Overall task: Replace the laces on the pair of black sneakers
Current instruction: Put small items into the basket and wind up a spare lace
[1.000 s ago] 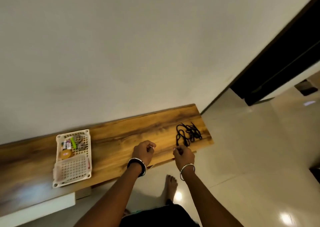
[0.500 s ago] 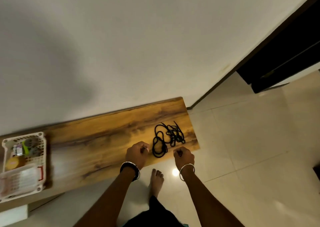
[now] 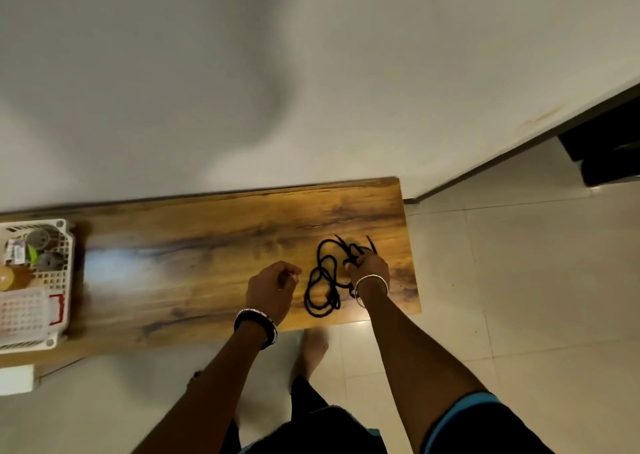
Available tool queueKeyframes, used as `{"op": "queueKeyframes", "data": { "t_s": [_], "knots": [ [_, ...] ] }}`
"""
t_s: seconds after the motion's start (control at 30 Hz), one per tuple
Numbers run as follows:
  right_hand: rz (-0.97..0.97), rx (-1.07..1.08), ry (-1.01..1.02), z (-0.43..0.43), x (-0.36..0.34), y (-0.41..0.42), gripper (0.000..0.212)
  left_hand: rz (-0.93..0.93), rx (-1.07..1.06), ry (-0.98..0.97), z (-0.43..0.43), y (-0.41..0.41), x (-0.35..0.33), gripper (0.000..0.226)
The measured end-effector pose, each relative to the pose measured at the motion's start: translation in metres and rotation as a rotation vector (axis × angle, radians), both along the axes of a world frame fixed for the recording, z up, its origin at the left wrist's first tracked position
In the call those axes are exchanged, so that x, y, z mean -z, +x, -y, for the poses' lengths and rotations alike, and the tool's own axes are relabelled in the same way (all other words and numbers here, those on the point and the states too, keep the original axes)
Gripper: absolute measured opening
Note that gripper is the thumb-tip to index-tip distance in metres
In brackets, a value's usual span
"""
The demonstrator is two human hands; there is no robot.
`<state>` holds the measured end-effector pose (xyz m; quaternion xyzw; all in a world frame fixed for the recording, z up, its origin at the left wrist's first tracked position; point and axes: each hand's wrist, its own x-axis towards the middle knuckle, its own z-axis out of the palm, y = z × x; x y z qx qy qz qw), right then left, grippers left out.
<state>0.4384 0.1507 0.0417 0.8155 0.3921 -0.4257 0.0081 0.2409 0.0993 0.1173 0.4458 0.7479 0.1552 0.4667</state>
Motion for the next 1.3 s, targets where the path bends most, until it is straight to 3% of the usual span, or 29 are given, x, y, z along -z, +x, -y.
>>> {"op": "queueKeyframes", "data": {
  "t_s": [0.27, 0.43, 0.63, 0.8, 0.9, 1.07, 1.23, 1.3],
  "knots": [
    [0.076, 0.000, -0.002, 0.009, 0.004, -0.006, 0.017, 0.010, -0.003, -0.001, 0.011, -0.007, 0.002, 0.021],
    [0.081, -0.009, -0.008, 0.014, 0.012, -0.007, 0.022, 0.014, -0.010, 0.013, 0.016, -0.010, 0.005, 0.017],
    [0.046, 0.111, 0.152, 0.028, -0.004, -0.019, 0.019, 0.010, -0.019, 0.017, 0.028, -0.012, -0.002, 0.016],
    [-0.205, 0.249, 0.491, 0.053, -0.064, -0.040, 0.007, 0.069, -0.048, 0.093, 0.041, -0.016, -0.039, 0.014],
    [-0.475, 0.340, 0.554, 0.071, -0.116, -0.058, 0.015, 0.165, -0.033, 0.190, 0.048, -0.022, -0.072, 0.013],
    [-0.754, 0.240, 0.617, 0.094, -0.218, -0.101, 0.009, 0.164, 0.148, 0.451, 0.058, -0.051, -0.140, 0.043],
    [-0.884, 0.116, 0.739, 0.108, -0.315, -0.151, 0.004, 0.208, 0.142, 0.647, 0.063, -0.095, -0.222, 0.017],
    [-0.933, 0.128, 0.783, 0.110, -0.350, -0.173, 0.005, 0.230, 0.135, 0.718, 0.066, -0.116, -0.259, 0.018]
  ]
}}
